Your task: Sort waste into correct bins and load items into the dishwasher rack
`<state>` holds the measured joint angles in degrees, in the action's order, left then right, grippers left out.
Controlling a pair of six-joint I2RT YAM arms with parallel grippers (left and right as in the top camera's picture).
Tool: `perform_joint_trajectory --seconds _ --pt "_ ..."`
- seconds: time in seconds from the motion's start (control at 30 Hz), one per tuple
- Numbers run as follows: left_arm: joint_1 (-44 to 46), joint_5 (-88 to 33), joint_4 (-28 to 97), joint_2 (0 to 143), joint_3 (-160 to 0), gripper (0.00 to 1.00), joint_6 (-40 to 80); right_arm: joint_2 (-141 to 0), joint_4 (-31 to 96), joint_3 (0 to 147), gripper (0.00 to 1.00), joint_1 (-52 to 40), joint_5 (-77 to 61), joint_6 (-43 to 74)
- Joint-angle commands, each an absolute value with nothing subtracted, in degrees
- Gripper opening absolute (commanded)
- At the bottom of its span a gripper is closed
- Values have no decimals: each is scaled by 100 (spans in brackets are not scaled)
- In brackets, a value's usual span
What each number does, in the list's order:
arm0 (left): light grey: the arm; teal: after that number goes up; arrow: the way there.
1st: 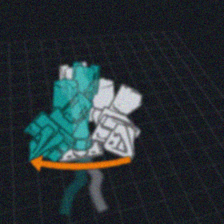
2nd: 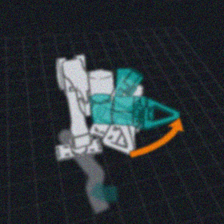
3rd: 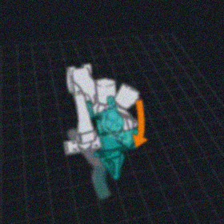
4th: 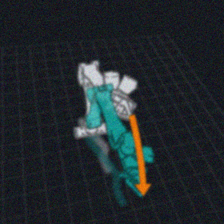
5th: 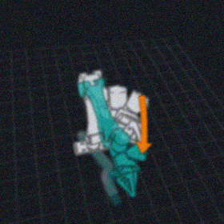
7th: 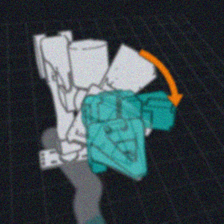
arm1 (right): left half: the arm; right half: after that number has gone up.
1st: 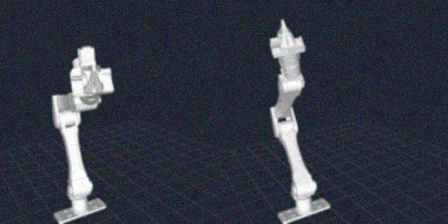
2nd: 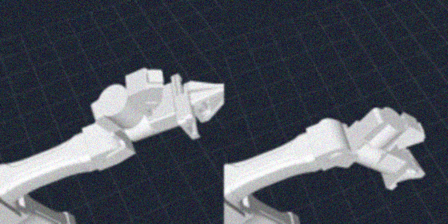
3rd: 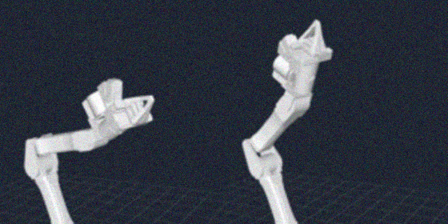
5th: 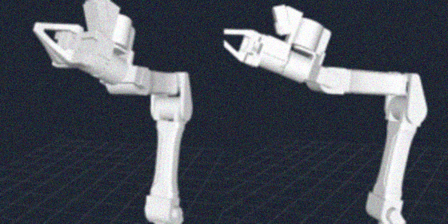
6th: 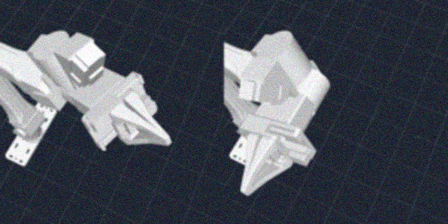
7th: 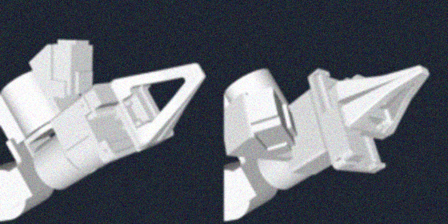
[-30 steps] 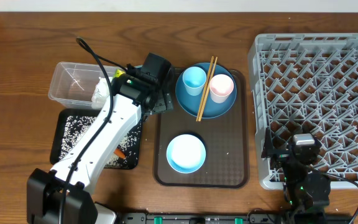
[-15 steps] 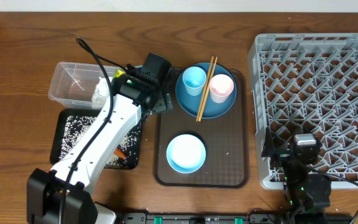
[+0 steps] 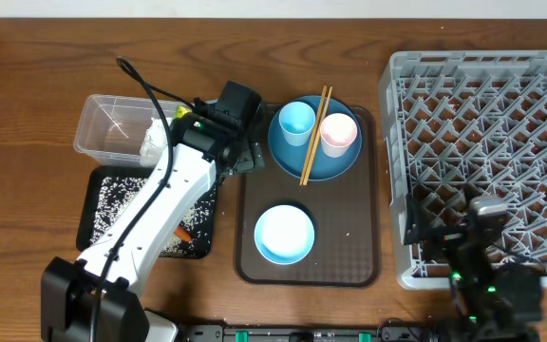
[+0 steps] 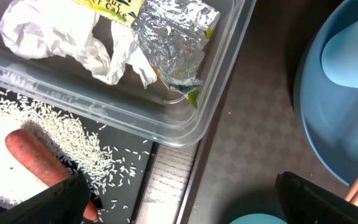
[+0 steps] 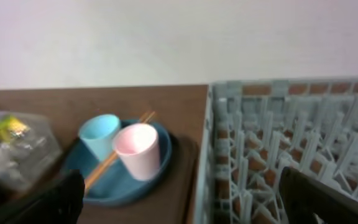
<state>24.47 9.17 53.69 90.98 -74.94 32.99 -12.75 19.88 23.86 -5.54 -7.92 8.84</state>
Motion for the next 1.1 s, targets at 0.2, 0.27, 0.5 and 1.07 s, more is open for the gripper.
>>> perform_joint_trajectory --seconds 0.2,0.27,0.5,1.07 --pt "2423 928 5391 9120 -7555 98 3304 -3876 4619 5988 99 -598 -1647 1194" --pt "2423 928 5391 9120 -7555 98 3301 -4491 5367 6740 99 -598 -1721 1197" --pt "2423 928 5389 9120 -7555 98 3301 -5443 5741 7404 99 -598 -1879 1199" --pt "2423 928 5391 9120 -7555 98 3301 -7721 4893 7391 59 -1050 -1387 1282"
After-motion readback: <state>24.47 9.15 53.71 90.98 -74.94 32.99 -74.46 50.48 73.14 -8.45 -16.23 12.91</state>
